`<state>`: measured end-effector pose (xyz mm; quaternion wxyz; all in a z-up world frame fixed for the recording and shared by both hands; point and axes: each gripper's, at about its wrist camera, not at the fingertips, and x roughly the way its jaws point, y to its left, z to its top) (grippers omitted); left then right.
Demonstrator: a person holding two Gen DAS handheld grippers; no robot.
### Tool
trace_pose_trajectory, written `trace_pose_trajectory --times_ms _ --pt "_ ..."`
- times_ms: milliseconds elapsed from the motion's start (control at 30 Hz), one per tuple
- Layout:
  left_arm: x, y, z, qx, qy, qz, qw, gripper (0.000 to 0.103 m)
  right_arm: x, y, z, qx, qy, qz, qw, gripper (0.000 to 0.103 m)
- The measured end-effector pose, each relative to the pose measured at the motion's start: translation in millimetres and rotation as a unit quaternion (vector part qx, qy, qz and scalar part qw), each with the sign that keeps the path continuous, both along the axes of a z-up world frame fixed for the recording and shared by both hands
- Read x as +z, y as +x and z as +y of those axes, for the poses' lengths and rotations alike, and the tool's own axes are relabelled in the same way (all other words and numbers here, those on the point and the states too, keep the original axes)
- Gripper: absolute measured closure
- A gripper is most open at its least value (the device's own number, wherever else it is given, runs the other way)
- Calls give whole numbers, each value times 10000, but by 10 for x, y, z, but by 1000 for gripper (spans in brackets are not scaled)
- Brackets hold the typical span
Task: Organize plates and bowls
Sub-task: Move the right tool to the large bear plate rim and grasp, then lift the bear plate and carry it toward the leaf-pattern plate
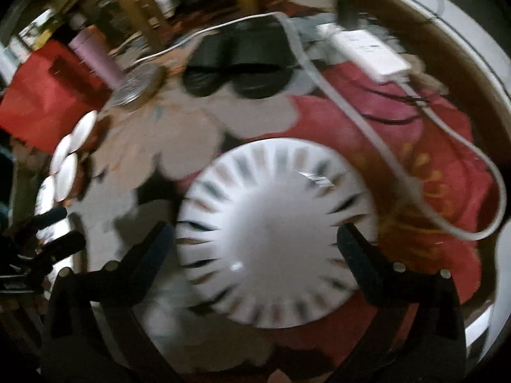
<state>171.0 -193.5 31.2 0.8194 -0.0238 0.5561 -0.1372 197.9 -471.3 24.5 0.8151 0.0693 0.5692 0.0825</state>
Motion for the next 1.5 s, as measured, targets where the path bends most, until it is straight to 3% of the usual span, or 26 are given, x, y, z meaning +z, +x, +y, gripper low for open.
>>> trace_pose_trajectory --times_ms 167,267,400,533,700,800,900,1000,1067,1133,1167,1233,1333,1433,1500 --pt "268 -240 802 510 266 -35 9983 0 -5 -22 650 473 303 118 9984 0" --pt "236 -420 1229 826 454 77 9955 0 -36 -31 1014 726 477 195 9960 0" --pt "-9 -694 1781 1439 508 349 9877 0 -142 -104 1517 1089 589 366 9916 0" --pt "-274 -926 2175 2039 285 344 9780 1 -305 -189 2014 1486 630 625 9849 0" --pt "-619 -1035 2393 2006 464 415 9777 4 -507 -343 2538 2006 640 916 9733 1" --pt "-779 -1046 2528 2119 381 550 9750 13 -599 -391 2788 2249 613 1000 9673 2" --pt "-865 -1047 2626 2172 275 609 9738 16 -661 -394 2961 2349 559 1045 9648 17" --pt "-908 -1010 2666 2155 209 572 9746 21 -739 -344 3075 2342 509 1113 9644 25" --pt "-944 -962 2686 2125 124 601 9752 37 -787 -321 3110 2309 526 1183 9643 32" --pt "-980 -914 2695 2080 98 673 9758 55 -838 -307 3142 2297 534 1252 9637 45" --pt "-993 -891 2695 2065 98 699 9759 58 -854 -307 3155 2301 536 1276 9633 50" --pt "-1013 -872 2703 2064 108 696 9759 61 -897 -320 3193 2332 510 1337 9619 68" --pt "-1056 -864 2733 2060 109 722 9758 71 -925 -350 3240 2396 489 1357 9601 81" --pt "-1103 -853 2797 2048 39 797 9755 86 -943 -378 3275 2506 478 1377 9570 86" --pt "-1114 -866 2839 2023 -33 809 9760 90 -937 -388 3291 2550 428 1331 9568 86"
